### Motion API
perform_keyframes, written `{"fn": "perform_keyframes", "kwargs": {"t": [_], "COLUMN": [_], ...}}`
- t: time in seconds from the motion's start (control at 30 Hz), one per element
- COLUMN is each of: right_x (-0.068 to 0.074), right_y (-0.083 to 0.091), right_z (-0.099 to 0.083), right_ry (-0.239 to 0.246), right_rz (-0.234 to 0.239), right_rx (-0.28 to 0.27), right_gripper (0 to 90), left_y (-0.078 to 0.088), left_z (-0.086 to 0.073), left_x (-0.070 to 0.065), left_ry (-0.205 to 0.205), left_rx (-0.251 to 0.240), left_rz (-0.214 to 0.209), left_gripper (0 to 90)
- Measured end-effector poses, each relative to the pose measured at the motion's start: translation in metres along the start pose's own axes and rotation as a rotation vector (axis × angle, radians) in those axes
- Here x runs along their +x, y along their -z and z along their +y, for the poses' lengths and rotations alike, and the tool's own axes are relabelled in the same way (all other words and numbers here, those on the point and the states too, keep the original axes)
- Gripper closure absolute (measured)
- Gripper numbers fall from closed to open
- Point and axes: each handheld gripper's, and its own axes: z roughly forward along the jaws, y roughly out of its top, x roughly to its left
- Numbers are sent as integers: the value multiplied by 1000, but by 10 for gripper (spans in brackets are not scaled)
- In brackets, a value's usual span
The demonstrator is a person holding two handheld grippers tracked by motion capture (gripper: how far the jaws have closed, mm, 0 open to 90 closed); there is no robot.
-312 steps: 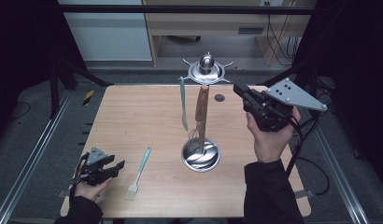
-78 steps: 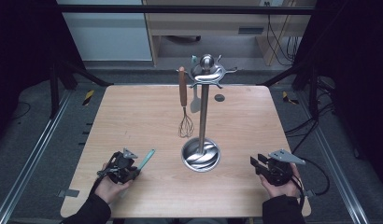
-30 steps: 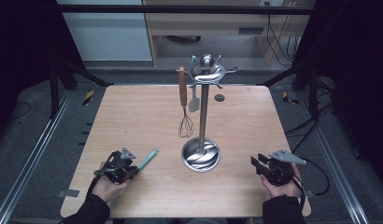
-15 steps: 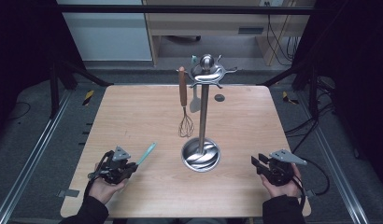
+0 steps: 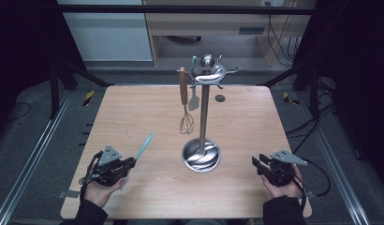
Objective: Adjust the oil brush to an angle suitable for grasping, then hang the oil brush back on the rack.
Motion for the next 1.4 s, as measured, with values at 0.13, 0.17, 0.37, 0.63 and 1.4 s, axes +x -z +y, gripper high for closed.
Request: {"fn": "perform_keyframes", "kwargs": {"t": [0.13,0.17,0.37,0.63,1.4], "right_x": [0,1,0,0,-1], "right_y": [0,0,0,-1,-2], "right_z": [0,0,0,-1,-1], "right_ry": [4,-2,-6,-1,20], "right_rz": [-2,1,-3,-6,-20], "right_rx": [-2,0,1,-3,-11], "right_gripper": [635,633,623,595,563], "left_y": [5,6,14,27,63], "left_z": [2,2,5,9,33], "left_x": [-2,-3,-5,-7,-19], "left_ry": [3,6,10,22,10], "left_rx": [-32,-41,-100,-173,-333], "left_rz": [4,3,6,11,-9], "left_gripper": [826,826,826,826,826]}}
